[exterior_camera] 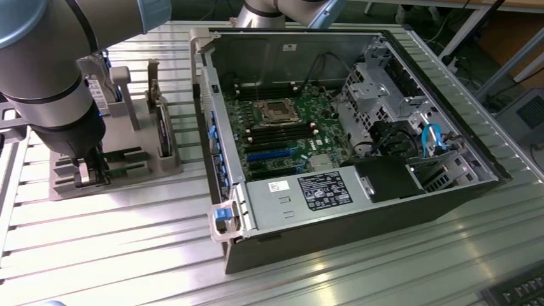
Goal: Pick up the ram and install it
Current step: 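Pick up the ram and move it above insertion slot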
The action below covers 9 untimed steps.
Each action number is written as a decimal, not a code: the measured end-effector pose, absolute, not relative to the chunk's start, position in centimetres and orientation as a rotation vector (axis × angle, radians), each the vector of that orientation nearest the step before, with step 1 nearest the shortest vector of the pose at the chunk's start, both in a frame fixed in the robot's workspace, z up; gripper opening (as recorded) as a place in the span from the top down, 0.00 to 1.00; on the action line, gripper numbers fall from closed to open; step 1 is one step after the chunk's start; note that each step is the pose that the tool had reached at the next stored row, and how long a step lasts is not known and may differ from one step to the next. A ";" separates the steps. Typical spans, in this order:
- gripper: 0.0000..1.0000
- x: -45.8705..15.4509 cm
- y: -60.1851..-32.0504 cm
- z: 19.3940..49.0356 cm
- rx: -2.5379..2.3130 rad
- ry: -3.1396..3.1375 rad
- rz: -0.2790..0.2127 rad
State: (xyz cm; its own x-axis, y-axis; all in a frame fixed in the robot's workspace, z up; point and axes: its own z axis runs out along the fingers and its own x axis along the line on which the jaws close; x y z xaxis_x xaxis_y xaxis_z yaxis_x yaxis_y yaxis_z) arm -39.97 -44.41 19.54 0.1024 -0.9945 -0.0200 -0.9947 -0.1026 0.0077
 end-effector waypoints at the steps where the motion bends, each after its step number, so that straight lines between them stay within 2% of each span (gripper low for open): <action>1: 0.69 -40.0 -44.4 19.5 -2.327 2.099 0.031; 6: 0.70 -40.0 -44.4 19.5 -2.327 2.099 0.031; 7: 0.83 -40.0 -44.4 19.5 -2.327 2.099 0.031; 9: 0.86 -40.0 -44.4 19.5 -2.327 2.099 0.031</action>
State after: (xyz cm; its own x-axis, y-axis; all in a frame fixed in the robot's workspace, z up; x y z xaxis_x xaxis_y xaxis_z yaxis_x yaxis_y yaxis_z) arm -39.97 -44.41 19.54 0.1025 -0.9945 -0.0200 -0.9947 -0.1026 0.0077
